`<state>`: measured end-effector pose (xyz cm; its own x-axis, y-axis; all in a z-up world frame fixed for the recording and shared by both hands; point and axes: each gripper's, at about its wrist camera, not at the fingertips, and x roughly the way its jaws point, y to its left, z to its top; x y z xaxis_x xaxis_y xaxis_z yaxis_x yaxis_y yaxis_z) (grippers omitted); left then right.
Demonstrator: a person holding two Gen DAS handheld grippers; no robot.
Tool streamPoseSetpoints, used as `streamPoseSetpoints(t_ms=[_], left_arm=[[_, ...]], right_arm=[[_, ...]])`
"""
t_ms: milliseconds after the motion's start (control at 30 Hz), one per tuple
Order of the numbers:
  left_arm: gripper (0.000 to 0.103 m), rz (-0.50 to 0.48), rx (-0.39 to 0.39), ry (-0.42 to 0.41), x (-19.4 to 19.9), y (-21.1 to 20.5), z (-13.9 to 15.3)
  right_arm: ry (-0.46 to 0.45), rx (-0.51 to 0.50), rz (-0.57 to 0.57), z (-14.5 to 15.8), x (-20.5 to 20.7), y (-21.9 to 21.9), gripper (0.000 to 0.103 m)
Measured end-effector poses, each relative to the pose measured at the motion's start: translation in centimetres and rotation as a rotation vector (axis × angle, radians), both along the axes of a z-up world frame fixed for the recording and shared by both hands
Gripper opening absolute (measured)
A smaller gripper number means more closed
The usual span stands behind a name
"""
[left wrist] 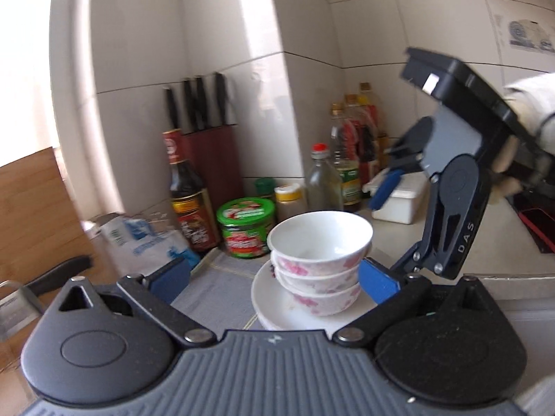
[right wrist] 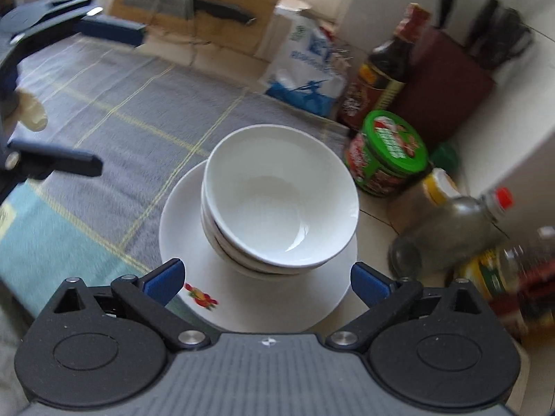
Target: Organize plates and bowls
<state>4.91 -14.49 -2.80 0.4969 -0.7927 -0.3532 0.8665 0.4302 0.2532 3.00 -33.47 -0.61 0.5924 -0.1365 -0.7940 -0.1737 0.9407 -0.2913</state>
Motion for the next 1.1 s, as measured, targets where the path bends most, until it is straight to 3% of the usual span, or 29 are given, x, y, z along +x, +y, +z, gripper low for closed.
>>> streamPoseSetpoints(t_ms=[100,267,433,700,1100], left_arm=[[0.102,0.093,0.013,0.032,-0.9,0.8,0.6],[0.102,0.231,0.106,0.230,-0.6,1.3,0.8],[0.102,0.331,0.170,0.288,-0.8,2.1,0.6],[0.102,0.336,0.157,0.321,-2.0,3.8,1.5],[0.102,0.367,0.105,0.271,-2.6,4.5,4.9]], right_arm=[[-0.052,0.003,-0.198,0.5,-1.2,1.6,0.103],[-0.147,0.073,-0.517,0.4,-4.1,4.1,0.103],[-0.206,0.172,-0.674,-0.2,-7.2,7.0,0.103],[-0.264,0.171,-0.767,0.6,-9.6,9.8,0.103],[-0.379,0.164,-0.762,3.7,-11.2,11.1,0.103]])
